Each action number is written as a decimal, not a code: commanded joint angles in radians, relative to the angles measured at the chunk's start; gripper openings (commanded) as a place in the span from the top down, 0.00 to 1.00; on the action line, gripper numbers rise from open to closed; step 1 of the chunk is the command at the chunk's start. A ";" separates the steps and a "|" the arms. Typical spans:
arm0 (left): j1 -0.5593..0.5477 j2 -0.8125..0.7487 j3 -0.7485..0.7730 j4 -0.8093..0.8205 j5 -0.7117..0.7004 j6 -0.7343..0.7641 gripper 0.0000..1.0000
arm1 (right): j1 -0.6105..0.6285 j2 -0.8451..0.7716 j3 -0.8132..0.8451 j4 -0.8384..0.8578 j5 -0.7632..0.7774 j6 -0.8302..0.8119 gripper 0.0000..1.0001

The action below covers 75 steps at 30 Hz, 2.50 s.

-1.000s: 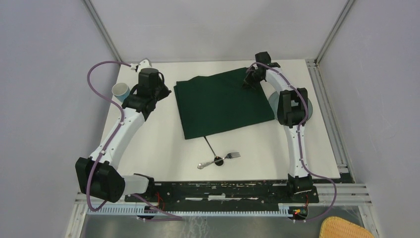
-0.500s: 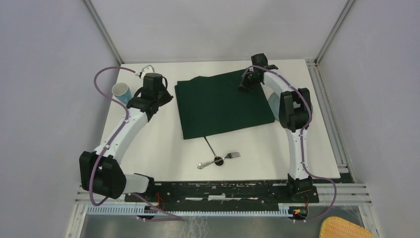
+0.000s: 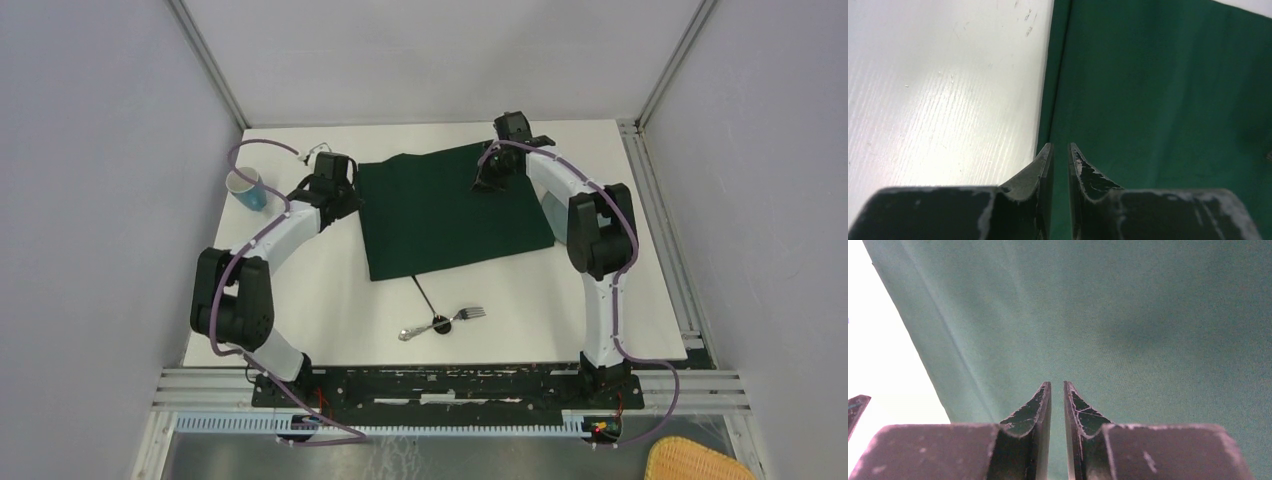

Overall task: Set the dinner table for one person
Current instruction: Adjust the napkin at the center of the board.

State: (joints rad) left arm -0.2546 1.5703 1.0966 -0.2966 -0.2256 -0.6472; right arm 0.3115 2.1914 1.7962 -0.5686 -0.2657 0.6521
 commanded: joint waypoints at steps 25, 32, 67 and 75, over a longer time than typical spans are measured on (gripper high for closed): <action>0.039 -0.248 0.161 0.004 -0.137 -0.009 0.70 | 0.335 0.178 0.402 -0.206 0.030 -0.194 0.77; 0.046 -0.286 0.144 -0.012 -0.093 -0.009 0.69 | 0.379 0.205 0.438 -0.238 0.065 -0.209 0.76; 0.047 -0.314 0.068 -0.050 -0.008 -0.008 0.69 | 0.515 0.288 0.493 -0.187 0.102 -0.333 0.70; 0.047 -0.332 0.072 -0.074 -0.020 0.004 0.69 | 0.538 0.279 0.506 -0.125 0.081 -0.315 0.65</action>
State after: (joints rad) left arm -0.2127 1.2812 1.1633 -0.3695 -0.2493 -0.6651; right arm 0.8459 2.5130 2.2841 -0.7712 -0.1600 0.3332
